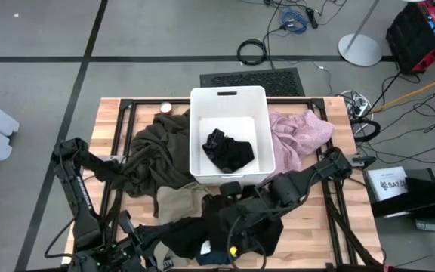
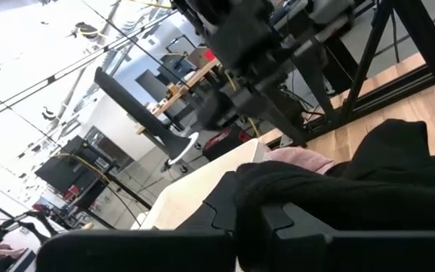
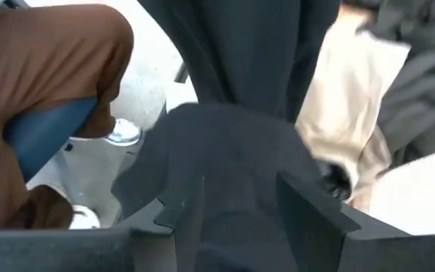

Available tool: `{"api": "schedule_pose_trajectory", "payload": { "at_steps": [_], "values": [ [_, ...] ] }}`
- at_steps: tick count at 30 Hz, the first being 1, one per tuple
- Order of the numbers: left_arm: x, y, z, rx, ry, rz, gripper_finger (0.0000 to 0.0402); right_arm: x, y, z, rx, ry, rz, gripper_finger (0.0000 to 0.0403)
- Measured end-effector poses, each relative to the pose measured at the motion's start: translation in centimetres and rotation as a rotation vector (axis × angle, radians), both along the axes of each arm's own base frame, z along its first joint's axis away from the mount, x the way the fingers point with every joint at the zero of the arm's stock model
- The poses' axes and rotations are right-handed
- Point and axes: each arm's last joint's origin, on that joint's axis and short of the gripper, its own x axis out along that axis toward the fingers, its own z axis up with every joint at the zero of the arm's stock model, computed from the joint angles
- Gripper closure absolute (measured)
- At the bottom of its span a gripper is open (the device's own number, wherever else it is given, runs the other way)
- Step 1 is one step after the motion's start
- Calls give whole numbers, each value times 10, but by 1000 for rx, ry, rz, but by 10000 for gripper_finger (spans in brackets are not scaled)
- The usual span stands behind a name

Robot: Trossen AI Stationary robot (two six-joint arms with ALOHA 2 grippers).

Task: Sort clothes
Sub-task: Put the black sweater into the laundry bin

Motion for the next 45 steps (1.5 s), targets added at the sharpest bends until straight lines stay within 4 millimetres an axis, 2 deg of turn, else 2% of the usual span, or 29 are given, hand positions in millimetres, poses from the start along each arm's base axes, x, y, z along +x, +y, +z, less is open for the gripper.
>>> {"api": "schedule_pose_trajectory", "payload": {
  "at_steps": [10,13,16,21,24,27,32,37,41,45],
  "values": [
    [0,0,0,0,0,-1,391,24,10,-46,-42,112,-18,256],
    [0,0,0,0,0,0,391,25,11,-48,-50,111,-24,299],
    [0,0,0,0,0,0,391,26,11,-47,-55,103,-12,380],
    [0,0,0,-1,-1,0,391,19,8,-39,-49,110,-21,401],
    [0,0,0,-1,0,-1,391,5,-2,-21,-73,84,-78,402],
    [0,0,-1,0,0,-1,391,-17,-10,7,-88,14,-147,402],
    [2,1,-1,5,3,5,391,-57,-16,52,-89,-153,-222,403],
    [15,12,4,47,26,10,391,-101,-23,92,-150,-363,-332,403],
    [31,35,28,30,12,16,391,-136,-31,122,-219,-573,-473,403],
    [44,55,65,7,-46,-76,391,-161,-36,151,-278,-748,-559,403]
  ]
}}
